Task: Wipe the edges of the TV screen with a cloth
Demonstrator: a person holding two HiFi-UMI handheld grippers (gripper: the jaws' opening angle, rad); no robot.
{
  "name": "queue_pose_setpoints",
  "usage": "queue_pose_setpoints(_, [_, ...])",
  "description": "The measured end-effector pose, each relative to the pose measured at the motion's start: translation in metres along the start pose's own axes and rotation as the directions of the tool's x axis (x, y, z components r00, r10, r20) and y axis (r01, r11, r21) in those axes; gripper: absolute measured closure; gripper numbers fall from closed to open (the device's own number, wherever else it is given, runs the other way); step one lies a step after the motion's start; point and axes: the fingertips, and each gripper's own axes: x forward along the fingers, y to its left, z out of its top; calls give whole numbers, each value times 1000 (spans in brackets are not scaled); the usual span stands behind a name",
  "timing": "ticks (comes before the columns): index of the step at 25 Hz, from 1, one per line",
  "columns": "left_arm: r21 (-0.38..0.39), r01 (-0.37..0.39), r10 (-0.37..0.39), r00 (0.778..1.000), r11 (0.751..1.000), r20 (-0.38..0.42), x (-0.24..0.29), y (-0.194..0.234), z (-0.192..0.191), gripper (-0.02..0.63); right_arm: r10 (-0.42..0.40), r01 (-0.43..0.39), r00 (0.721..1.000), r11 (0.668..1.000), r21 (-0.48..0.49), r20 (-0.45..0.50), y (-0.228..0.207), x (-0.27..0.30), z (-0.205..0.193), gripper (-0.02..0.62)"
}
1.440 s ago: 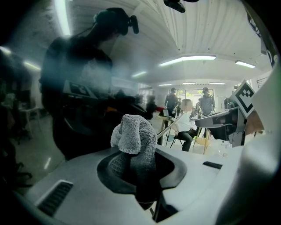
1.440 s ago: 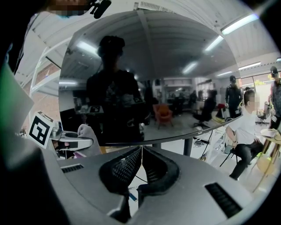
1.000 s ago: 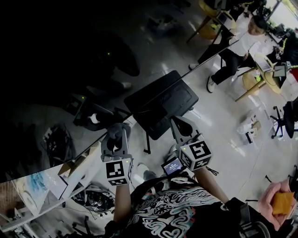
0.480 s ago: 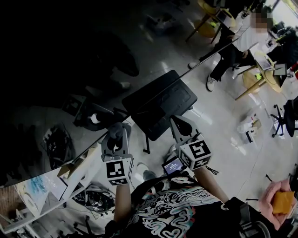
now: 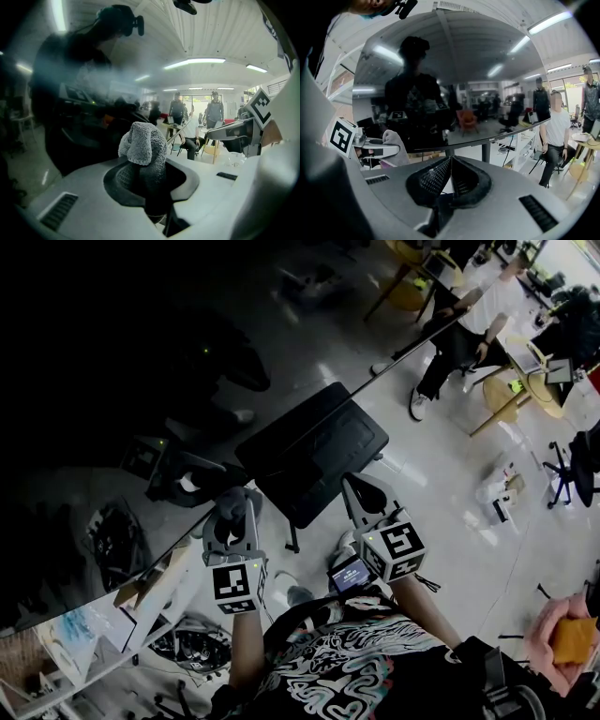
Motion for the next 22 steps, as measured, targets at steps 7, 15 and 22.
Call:
queue_pose_setpoints(7, [0, 11, -11, 1000, 1000, -3, 13, -9, 4, 535, -21, 21, 1000, 1000, 6, -6, -21, -2, -4, 566])
queue_pose_setpoints(15, [8, 30, -30, 1000, 1000, 5, 24, -15, 7, 535, -23, 23, 1000, 1000, 9, 5, -25, 3, -1, 566])
queue_pose_setpoints(22, [14, 48, -49, 999, 999, 10, 38, -30, 15, 535, -51, 51, 999, 999, 21, 6, -50, -2, -1, 566])
